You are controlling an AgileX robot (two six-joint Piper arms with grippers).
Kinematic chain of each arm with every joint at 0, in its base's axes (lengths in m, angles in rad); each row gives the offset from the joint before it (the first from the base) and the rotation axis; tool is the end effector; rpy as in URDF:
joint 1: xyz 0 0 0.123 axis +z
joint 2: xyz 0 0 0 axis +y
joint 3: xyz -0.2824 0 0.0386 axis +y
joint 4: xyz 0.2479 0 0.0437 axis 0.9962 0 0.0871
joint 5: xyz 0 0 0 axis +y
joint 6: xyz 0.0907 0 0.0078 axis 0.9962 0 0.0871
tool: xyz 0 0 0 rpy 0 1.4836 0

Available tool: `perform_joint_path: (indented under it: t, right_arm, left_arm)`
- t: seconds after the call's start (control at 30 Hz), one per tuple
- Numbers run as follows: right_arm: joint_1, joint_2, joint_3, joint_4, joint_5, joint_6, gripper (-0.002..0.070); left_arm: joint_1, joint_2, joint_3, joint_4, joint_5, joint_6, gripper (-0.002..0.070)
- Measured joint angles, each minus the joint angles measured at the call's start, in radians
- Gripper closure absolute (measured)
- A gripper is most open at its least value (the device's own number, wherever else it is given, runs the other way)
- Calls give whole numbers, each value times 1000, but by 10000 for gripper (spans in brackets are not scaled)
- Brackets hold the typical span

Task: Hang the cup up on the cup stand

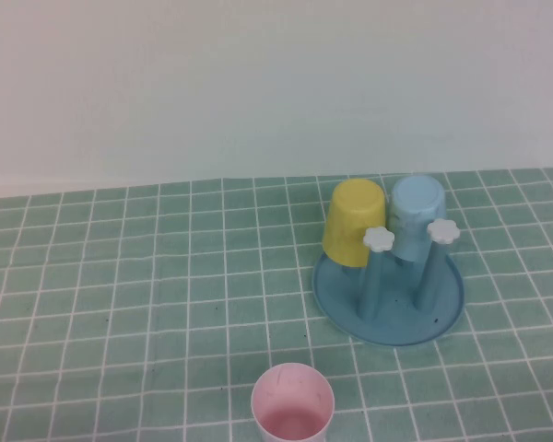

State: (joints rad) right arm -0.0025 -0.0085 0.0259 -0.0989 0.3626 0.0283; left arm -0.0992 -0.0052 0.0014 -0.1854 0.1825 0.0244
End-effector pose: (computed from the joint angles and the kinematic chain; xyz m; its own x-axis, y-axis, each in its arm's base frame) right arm 0.0530 -0.0033 0.1723 -0.2888 -0.0634 -0.9553 0.0176 0.9973 -0.0715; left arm 0.0552 -0.0086 0.1966 -0.1076 -0.1473 -0.9832 0.1167 0.9803 -0.1596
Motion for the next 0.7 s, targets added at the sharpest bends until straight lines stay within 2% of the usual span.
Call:
perform_joint_path:
  t: [0.03, 0.17, 0.23, 0.33, 0.47, 0.7]
  right_arm:
    - [0, 0, 0, 0, 0, 0, 678]
    - [0, 0, 0, 0, 0, 0, 678]
    - [0, 0, 0, 0, 0, 0, 678]
    - [0, 0, 0, 0, 0, 0, 678]
    - [0, 0, 0, 0, 0, 0, 678]
    - [0, 0, 0, 0, 0, 0, 678]
  left_arm:
    - [0, 0, 0, 0, 0, 0, 677]
    - [0, 0, 0, -219, -171, 0, 677]
    - [0, 0, -1, -281, -231, 0, 677]
    - [0, 0, -1, -320, -263, 0, 677]
    - [0, 0, -1, -460, -275, -35, 677]
    - [0, 0, -1, -507, -276, -40, 677]
